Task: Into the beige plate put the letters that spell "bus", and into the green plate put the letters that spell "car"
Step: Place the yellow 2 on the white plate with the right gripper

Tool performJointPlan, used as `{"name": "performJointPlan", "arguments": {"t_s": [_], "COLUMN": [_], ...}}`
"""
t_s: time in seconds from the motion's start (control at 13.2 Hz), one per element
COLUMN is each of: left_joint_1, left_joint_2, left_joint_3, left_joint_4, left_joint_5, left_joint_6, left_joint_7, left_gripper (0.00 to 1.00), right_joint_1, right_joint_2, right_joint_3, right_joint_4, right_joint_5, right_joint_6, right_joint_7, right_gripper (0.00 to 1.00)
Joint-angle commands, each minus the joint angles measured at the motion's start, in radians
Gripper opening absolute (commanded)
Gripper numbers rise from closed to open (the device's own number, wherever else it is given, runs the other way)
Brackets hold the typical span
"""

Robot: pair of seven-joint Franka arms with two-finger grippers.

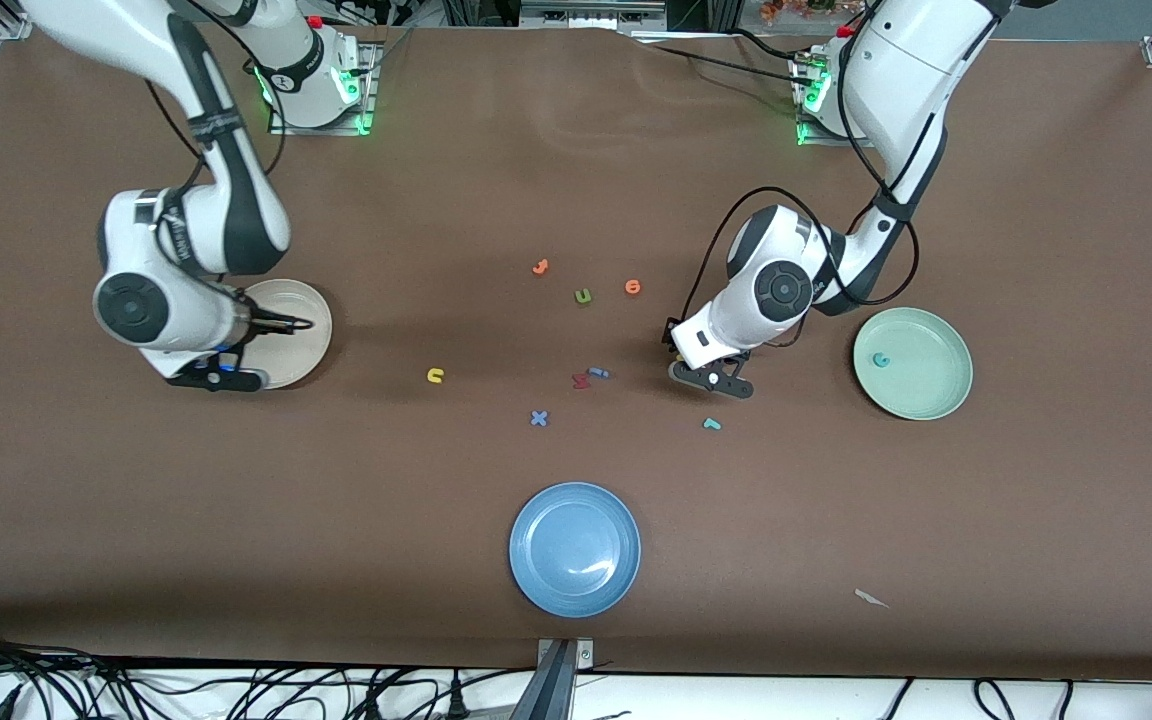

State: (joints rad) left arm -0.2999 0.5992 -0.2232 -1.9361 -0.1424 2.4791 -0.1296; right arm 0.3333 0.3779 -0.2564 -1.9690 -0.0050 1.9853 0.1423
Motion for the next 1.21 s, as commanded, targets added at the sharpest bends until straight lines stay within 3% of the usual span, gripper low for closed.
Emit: {"name": "performJointPlan", "arguments": {"t_s": [0.0, 0.15, 0.23, 0.3, 0.38, 0.6, 0.68, 0.76, 1.13], "left_joint_1": [-0.024, -0.025, -0.025, -0.027, -0.027, -0.027, -0.027, -0.027, -0.027], "left_joint_2": [0.028, 0.034, 0.036, 0.037, 0.037, 0.037, 0.037, 0.037, 0.037], "left_joint_3": [0.008, 0.01, 0.01, 0.01, 0.01, 0.01, 0.01, 0.01, 0.011], "left_joint_4": [0.026, 0.026, 0.026, 0.026, 0.026, 0.026, 0.026, 0.026, 0.026], "left_joint_5": [0.017, 0.017, 0.017, 0.017, 0.017, 0.018, 0.018, 0.018, 0.017], "left_joint_6": [0.02, 0.041, 0.041, 0.041, 0.041, 0.041, 0.041, 0.041, 0.041], "left_joint_7": [0.005, 0.007, 0.007, 0.007, 0.007, 0.01, 0.013, 0.013, 0.013], "left_gripper": [0.63, 0.54, 0.48, 0.43, 0.39, 0.3, 0.19, 0.15, 0.04], "right_joint_1": [-0.005, -0.031, -0.031, -0.031, -0.031, -0.02, -0.019, -0.016, -0.014], "right_joint_2": [0.024, 0.027, 0.03, 0.026, 0.016, -0.02, -0.017, -0.017, 0.036], "right_joint_3": [-0.003, -0.003, -0.003, -0.003, -0.001, 0.02, 0.041, 0.057, 0.204], "right_joint_4": [-0.063, -0.106, -0.108, -0.103, -0.096, 0.031, 0.091, 0.123, 0.156], "right_joint_5": [-0.001, -0.001, -0.001, 0.002, 0.008, 0.037, 0.074, 0.104, 0.114], "right_joint_6": [0.055, 0.117, 0.124, 0.122, 0.11, 0.006, -0.041, -0.055, 0.096], "right_joint_7": [-0.044, -0.081, -0.082, -0.081, -0.073, -0.046, -0.03, -0.001, 0.224], "right_gripper": [0.08, 0.23, 0.45, 0.84, 0.99, 0.99, 0.99, 0.99, 0.99]}}
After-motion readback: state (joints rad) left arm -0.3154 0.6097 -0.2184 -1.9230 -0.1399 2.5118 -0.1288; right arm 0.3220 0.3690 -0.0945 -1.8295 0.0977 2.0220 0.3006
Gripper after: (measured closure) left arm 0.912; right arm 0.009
